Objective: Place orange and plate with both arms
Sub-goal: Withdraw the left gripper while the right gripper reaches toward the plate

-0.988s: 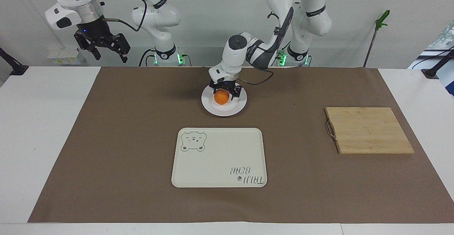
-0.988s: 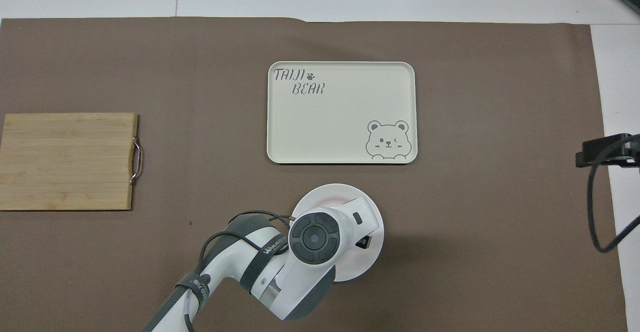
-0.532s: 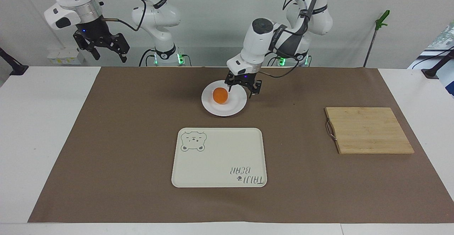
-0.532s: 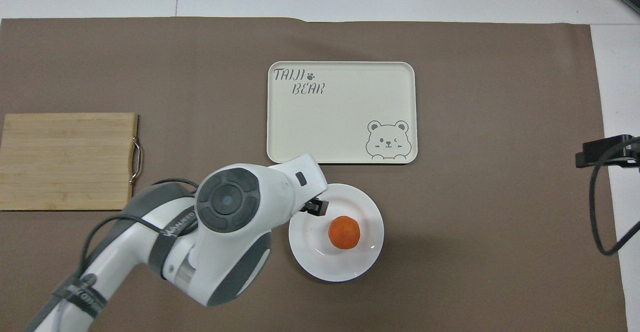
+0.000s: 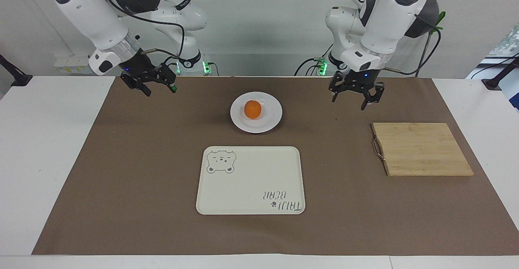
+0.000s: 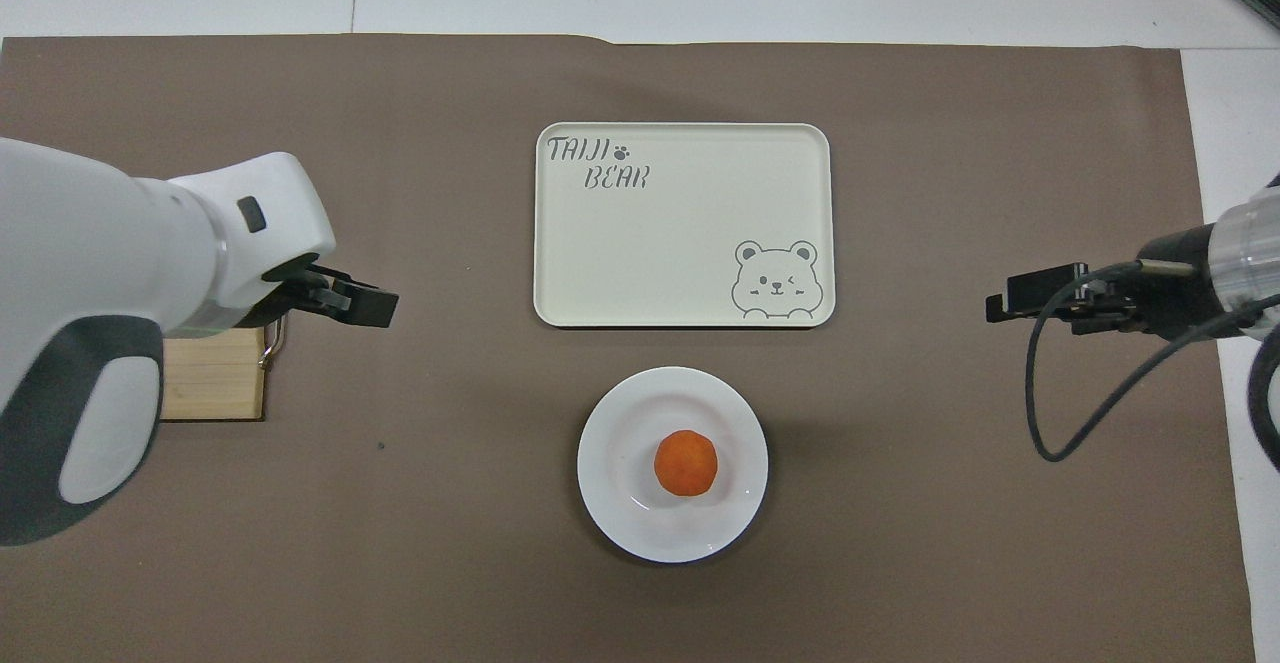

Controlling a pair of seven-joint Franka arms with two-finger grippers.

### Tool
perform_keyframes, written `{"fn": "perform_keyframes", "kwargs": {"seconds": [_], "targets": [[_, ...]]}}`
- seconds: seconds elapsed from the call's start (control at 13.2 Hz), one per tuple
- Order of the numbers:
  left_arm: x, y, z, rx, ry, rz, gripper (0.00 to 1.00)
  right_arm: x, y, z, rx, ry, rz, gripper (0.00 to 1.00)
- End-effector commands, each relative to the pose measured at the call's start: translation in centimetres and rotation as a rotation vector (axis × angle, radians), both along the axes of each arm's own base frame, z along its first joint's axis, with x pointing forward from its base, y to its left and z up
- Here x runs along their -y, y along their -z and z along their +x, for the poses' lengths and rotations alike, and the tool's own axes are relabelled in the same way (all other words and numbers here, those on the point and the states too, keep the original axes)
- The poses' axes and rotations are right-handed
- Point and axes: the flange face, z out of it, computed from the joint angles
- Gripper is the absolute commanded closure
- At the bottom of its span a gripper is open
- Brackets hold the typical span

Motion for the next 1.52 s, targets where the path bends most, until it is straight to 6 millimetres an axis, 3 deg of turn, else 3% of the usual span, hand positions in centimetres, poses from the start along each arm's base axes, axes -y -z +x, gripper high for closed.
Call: {"fn": "perform_keyframes", "kwargs": {"seconds": [0.0, 0.23, 0.38, 0.53, 0.68, 0.99, 1.44], "targets": [[-4.4, -4.5, 1.3, -0.019, 0.022, 0.050, 0.00, -1.0, 3.2, -0.6, 0.011, 0.012, 0.105, 0.00], [-9.9, -8.6, 1.1, -0.080, -0.052, 0.059, 0.00, -1.7, 9.2, -1.7, -0.013, 0.031, 0.245, 0.00], [-12.4, -8.9, 0.5, -0.149, -0.013, 0.070, 0.00, -3.1, 11.4, -2.6, -0.025, 0.029, 0.314, 0.00], [-13.8, -8.9, 1.2, -0.164, -0.034, 0.066, 0.00, -3.4, 13.5, -3.4, -0.033, 0.031, 0.403, 0.00], [-14.9, -9.1, 1.9, -0.180, -0.052, 0.064, 0.00, -3.4, 15.8, -4.1, -0.011, 0.051, 0.437, 0.00], [-15.1, -10.2, 1.1, -0.154, -0.062, 0.077, 0.00, -4.5, 19.7, -5.7, 0.021, 0.036, 0.558, 0.00], [-16.3, -9.6, 0.1, -0.177, -0.108, 0.079, 0.00, -5.0, 26.7, -7.7, 0.122, -0.059, 0.676, 0.00]]}}
